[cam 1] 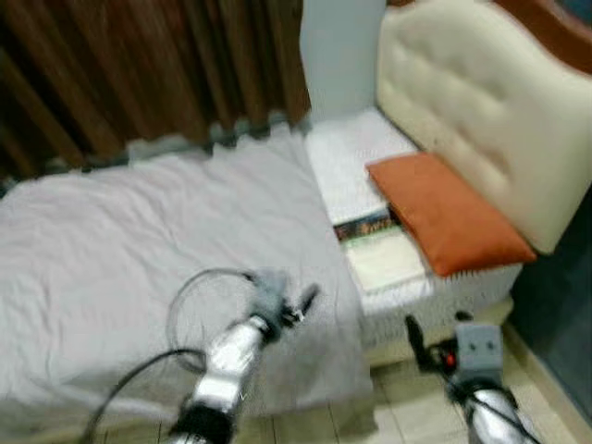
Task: Clean up the room
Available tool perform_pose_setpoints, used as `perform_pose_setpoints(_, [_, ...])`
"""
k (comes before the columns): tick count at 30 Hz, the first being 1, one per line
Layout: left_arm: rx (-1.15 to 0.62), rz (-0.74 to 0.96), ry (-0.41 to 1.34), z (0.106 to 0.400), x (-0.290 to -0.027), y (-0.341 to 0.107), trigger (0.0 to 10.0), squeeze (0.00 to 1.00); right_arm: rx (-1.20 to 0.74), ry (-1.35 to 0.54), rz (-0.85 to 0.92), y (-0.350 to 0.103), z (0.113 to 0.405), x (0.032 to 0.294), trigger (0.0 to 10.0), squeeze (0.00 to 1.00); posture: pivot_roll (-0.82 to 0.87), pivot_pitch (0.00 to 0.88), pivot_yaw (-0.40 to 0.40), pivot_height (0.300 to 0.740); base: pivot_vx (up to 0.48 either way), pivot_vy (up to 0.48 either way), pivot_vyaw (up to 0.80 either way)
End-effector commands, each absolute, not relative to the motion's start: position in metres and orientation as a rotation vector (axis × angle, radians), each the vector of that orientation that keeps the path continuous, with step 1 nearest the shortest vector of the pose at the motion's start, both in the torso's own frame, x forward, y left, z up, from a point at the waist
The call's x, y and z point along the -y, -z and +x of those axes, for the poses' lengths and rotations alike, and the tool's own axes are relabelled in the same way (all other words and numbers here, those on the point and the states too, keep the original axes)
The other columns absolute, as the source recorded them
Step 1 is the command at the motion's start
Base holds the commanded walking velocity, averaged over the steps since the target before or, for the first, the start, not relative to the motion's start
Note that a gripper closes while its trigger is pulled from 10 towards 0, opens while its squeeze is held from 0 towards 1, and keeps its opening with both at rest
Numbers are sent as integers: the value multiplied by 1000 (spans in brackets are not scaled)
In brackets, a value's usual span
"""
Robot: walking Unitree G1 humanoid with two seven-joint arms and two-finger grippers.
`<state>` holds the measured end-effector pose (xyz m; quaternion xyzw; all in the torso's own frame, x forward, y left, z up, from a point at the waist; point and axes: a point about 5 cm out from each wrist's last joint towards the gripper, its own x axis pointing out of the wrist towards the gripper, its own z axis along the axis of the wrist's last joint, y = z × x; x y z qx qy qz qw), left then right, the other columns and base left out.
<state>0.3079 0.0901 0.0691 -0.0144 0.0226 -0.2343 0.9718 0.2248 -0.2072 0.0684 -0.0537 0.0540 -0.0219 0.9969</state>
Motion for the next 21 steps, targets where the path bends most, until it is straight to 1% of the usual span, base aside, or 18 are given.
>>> perform_pose_setpoints(1, [-41, -104, 348, 296, -118, -76, 10000, 1000, -32, 81, -61, -81, 222, 209, 10000, 0, -186, 0, 128, 740, 0, 0, 0])
perform_pose_setpoints(3, [-19, -122, 301, 284, -129, -81, 10000, 1000, -15, 73, -62, -83, 221, 210, 10000, 0, -168, 0, 118, 740, 0, 0, 0])
perform_pose_setpoints(4, [-19, -122, 301, 284, -129, -81, 10000, 1000, -15, 73, -62, -83, 221, 210, 10000, 0, -168, 0, 118, 740, 0, 0, 0])
perform_pose_setpoints(5, [-15, -126, 294, 282, -130, -82, 10000, 1000, -12, 70, -64, -83, 222, 211, 10000, 0, -148, 0, 98, 740, 0, 0, 0])
perform_pose_setpoints(6, [-12, -127, 297, 282, -130, -82, 10000, 1000, -11, 70, -66, -83, 223, 211, 10000, 0, -148, 0, 98, 740, 0, 0, -800])
perform_pose_setpoints(7, [-47, -70, 270, 285, -132, -72, 10000, 0, -25, 66, -63, -80, 230, 212, 10000, 0, -130, 0, 83, 740, 0, 0, -800])
perform_pose_setpoints(9, [-89, -19, 248, 288, -132, -61, 10000, 0, -47, 60, -64, -76, 243, 212, 10000, 0, -113, 0, 70, 740, 0, 0, -800])
perform_pose_setpoints(11, [-109, 3, 244, 288, -132, -58, 10000, 0, -51, 60, -62, -76, 247, 213, 10000, 0, -113, 0, 70, 740, 0, 0, -800])
perform_pose_setpoints(13, [-144, -2, 241, 280, -135, -57, 10000, 0, -42, 36, -80, -77, 248, 211, 10000, 0, -115, 0, 68, 740, 0, 0, -800])
perform_pose_setpoints(14, [-174, -19, 204, 272, -143, -55, 10000, 173, -41, 35, -66, -76, 247, 210, 10000, 0, -115, 0, 67, 740, 0, 0, -800])
perform_pose_setpoints(16, [-174, -19, 204, 272, -143, -55, 10000, 173, -41, 35, -66, -76, 247, 210, 10000, 0, -115, 0, 67, 740, 0, 0, -800])
perform_pose_setpoints(17, [-168, -25, 207, 268, -144, -54, 10000, 1000, -43, 41, -63, -75, 245, 210, 10000, 0, -115, 0, 64, 740, 0, 0, -800])
perform_pose_setpoints(21, [-179, -22, 224, 265, -141, -52, 10000, 1000, -62, 36, -65, -70, 241, 209, 10000, 0, -109, 0, 57, 740, 0, 0, -800])
